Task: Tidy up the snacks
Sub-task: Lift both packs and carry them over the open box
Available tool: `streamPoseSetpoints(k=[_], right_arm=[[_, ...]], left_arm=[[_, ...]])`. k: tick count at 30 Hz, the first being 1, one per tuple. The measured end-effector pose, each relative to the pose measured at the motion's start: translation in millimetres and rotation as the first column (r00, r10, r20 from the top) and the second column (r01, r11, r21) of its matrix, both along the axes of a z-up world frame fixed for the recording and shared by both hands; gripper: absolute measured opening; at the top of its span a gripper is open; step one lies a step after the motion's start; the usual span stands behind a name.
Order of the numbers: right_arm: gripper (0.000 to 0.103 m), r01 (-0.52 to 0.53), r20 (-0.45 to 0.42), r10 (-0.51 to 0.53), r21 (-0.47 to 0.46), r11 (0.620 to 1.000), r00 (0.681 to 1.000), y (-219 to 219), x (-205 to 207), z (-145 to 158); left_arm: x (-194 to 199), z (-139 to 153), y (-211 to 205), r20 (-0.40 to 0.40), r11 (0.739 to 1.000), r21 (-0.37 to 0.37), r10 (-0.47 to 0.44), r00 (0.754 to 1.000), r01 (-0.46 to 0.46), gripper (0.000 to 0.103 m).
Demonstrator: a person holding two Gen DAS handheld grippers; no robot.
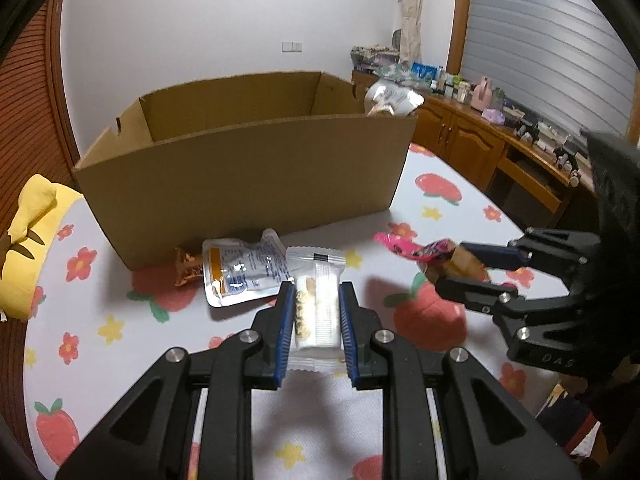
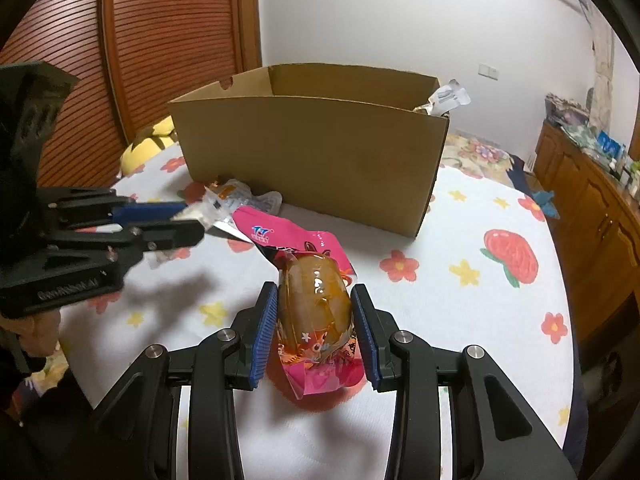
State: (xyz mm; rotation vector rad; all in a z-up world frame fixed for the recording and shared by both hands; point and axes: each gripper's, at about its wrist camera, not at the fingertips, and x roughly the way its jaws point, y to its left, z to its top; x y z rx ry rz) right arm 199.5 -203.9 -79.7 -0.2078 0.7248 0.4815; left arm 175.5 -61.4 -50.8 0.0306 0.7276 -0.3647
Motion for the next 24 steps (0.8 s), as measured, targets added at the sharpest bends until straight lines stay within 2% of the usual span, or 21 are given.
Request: streamPoseSetpoints(k=[14,24], right_arm=[[0.037,-0.025,0.039,0.025,0.015,1.000,0.999,4.8,-11.8,19.0],[0.037,-0.068,0.137,0.060,0.055,0.996,0.989,20.7,4.1,58.8]], left_arm=[[-0.5,31.3,13.3,0.078,1.000,0.009,0.024,0.997,-0.025,0.020],[41.6,64.0,27.9,0.132,0.999,0.000,0.050,0.990,-0.051,0.020]])
